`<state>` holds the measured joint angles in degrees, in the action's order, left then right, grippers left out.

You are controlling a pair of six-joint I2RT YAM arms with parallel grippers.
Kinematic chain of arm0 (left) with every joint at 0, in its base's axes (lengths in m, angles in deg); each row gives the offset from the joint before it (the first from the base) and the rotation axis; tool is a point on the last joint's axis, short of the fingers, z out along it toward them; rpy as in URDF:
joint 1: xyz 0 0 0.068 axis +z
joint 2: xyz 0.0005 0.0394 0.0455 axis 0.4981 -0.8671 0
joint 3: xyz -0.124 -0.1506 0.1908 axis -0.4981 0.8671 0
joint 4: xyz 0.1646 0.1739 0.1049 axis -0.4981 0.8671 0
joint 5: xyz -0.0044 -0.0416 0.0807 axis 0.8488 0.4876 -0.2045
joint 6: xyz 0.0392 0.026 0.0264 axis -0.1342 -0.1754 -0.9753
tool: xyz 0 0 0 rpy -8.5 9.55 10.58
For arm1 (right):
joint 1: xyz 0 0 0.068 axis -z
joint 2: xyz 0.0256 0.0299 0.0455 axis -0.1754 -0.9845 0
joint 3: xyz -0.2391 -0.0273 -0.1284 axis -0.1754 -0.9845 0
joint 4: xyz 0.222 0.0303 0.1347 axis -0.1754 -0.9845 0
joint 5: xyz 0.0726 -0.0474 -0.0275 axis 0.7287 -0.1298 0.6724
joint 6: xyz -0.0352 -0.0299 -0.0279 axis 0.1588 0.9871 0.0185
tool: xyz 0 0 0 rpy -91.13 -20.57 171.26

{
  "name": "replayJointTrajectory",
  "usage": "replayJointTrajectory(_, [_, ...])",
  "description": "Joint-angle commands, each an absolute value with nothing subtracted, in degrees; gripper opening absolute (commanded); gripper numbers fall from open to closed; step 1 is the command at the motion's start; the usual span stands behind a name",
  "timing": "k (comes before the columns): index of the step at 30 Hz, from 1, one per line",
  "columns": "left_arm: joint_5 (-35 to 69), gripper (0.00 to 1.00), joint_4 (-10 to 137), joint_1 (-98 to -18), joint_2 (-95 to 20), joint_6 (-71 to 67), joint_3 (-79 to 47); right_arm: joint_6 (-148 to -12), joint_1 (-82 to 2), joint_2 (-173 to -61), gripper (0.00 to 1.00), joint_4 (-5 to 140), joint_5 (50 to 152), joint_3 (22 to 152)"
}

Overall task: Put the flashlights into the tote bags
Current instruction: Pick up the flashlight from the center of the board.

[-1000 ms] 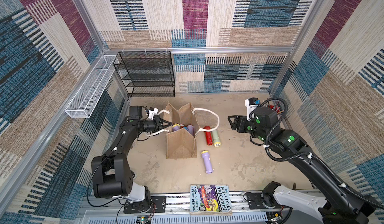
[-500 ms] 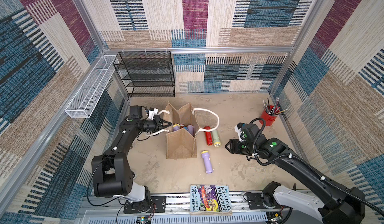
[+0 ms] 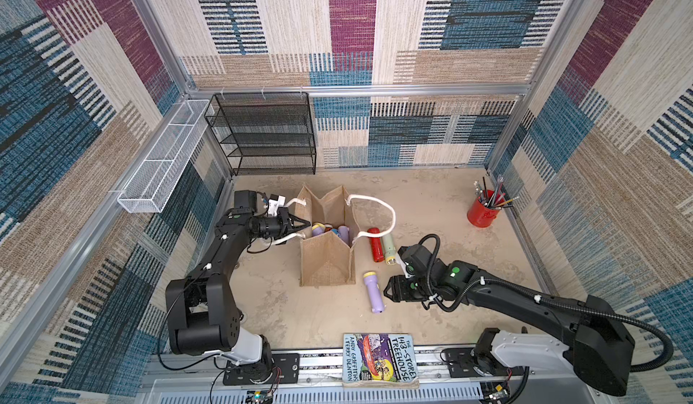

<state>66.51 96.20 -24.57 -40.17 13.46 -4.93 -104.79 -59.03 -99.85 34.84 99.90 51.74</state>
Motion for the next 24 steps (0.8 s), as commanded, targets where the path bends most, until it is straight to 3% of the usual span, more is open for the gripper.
replayJointTrajectory(1, [65.7,0.04,96.0,-24.5,-39.8,12.2,-5.0,-106.6,-60.5,-102.2,0.65,39.1,97.8,52.6])
replayJointTrajectory(24, [66.4,0.05,96.5,-24.5,-39.7,11.7,-5.2,-106.5,-68.8,-124.6,0.55,33.0,89.6,63.0])
